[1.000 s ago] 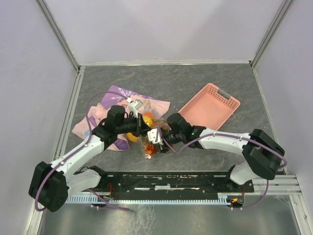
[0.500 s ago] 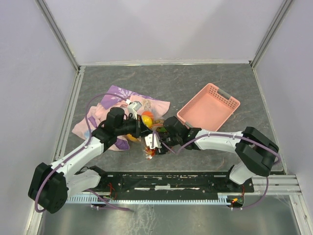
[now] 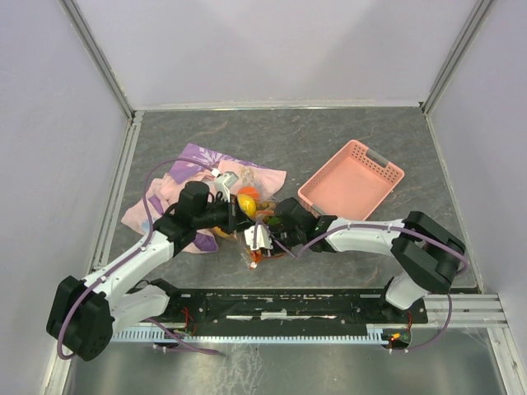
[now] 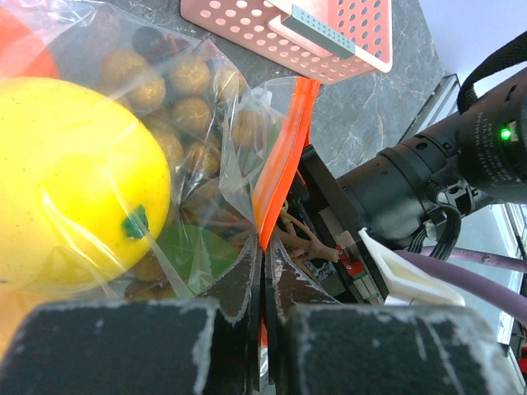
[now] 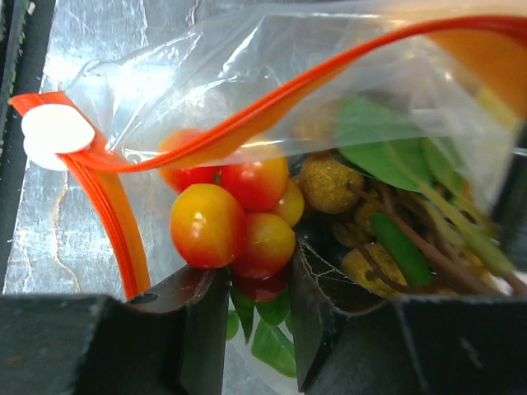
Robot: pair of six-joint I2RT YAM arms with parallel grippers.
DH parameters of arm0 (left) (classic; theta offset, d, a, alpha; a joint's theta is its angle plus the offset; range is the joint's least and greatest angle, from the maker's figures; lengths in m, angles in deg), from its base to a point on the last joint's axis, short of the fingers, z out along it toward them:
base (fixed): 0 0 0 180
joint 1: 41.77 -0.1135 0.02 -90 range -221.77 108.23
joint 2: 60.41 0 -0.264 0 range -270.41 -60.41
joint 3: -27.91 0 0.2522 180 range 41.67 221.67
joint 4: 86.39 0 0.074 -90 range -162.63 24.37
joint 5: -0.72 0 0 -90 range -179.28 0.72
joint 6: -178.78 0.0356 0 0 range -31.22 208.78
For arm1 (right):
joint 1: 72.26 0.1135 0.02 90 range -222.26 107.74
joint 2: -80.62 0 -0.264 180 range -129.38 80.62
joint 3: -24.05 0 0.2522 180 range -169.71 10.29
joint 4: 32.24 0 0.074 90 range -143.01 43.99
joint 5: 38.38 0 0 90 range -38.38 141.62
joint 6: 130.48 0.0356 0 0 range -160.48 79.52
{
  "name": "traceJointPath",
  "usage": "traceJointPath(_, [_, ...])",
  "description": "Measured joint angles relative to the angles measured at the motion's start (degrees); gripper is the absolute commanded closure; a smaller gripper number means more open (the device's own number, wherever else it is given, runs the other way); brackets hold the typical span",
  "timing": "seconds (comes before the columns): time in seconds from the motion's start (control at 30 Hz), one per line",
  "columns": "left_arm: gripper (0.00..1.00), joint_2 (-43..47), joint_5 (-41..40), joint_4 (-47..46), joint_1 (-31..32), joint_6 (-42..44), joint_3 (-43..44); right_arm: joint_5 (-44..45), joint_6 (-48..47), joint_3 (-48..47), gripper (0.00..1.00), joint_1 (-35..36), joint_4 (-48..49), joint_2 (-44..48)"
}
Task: Open the zip-top bag and remove the fake food
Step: Pick up the fake fruit from the zipper food storage bag.
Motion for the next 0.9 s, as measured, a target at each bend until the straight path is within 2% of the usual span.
traceJointPath(0.17, [0.97, 0.7, -0.1, 0.8, 0.0, 0.0, -0.1, -0.2, 2.1, 2.7, 0.83, -0.6, 3.0, 4.4])
traceJointPath(0.33, [0.97, 1.2, -0.8, 1.6, 0.0, 0.0, -0.2, -0.8, 5.0, 6.6, 0.85, -2.4, 7.2, 8.8])
traceJointPath(0.6, [0.97, 1.4, -2.6, 2.8, 0.0, 0.0, -0.2, -4.1, 9.3, 12.0, 0.87, -6.2, 12.8, 15.1])
traceJointPath(0.9, [0.97, 1.3, -4.5, 2.7, 0.0, 0.0, -0.2, -8.6, 12.7, 12.9, 0.88, -8.2, 15.9, 20.9])
